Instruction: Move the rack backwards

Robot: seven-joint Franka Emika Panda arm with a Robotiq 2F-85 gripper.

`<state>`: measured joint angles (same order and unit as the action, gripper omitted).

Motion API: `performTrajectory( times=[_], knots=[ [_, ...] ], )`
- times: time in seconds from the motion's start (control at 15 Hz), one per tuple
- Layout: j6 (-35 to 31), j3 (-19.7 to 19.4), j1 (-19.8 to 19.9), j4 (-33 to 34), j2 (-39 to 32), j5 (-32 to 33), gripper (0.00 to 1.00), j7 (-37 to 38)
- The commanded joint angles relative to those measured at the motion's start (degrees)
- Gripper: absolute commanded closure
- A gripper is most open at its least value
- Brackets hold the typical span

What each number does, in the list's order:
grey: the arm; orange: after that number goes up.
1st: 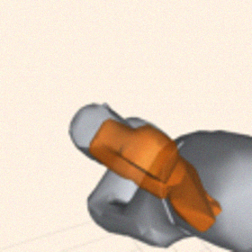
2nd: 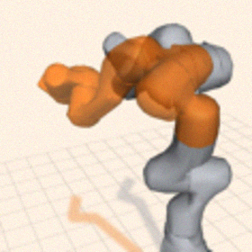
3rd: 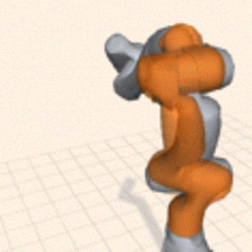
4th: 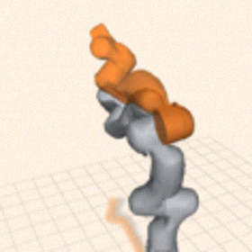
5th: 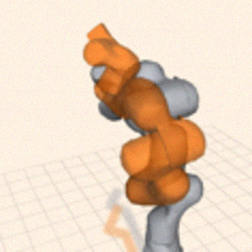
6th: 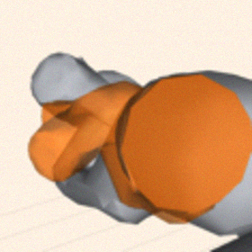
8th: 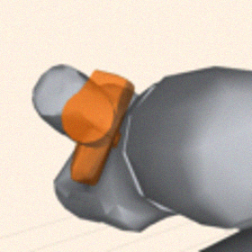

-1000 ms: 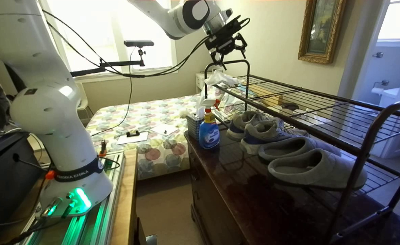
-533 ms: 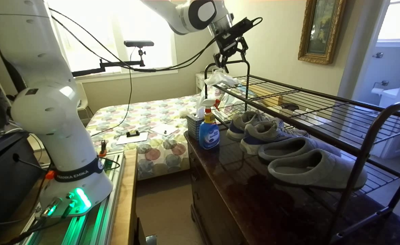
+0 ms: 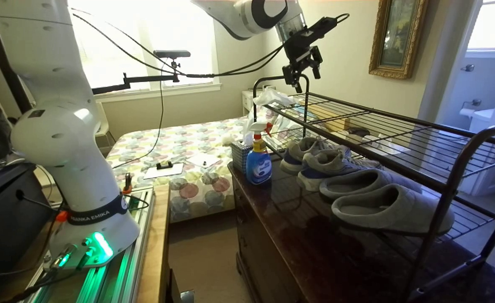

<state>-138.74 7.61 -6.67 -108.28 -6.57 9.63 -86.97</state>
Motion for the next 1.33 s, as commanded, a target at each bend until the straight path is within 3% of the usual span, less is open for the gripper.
performTrajectory(
  times=[0.0, 0.67, 1.27],
  knots=[
    [1.02, 0.32, 0.22, 1.27, -2.10, 0.74, 0.00, -2.67],
    [2.88, -0.26, 0.06, -1.15, -4.07, 2.22, 0.00, 1.74],
    [-6.06, 1.81, -0.77, -2.54, -4.64, 0.64, 0.00, 10.08]
  ],
)
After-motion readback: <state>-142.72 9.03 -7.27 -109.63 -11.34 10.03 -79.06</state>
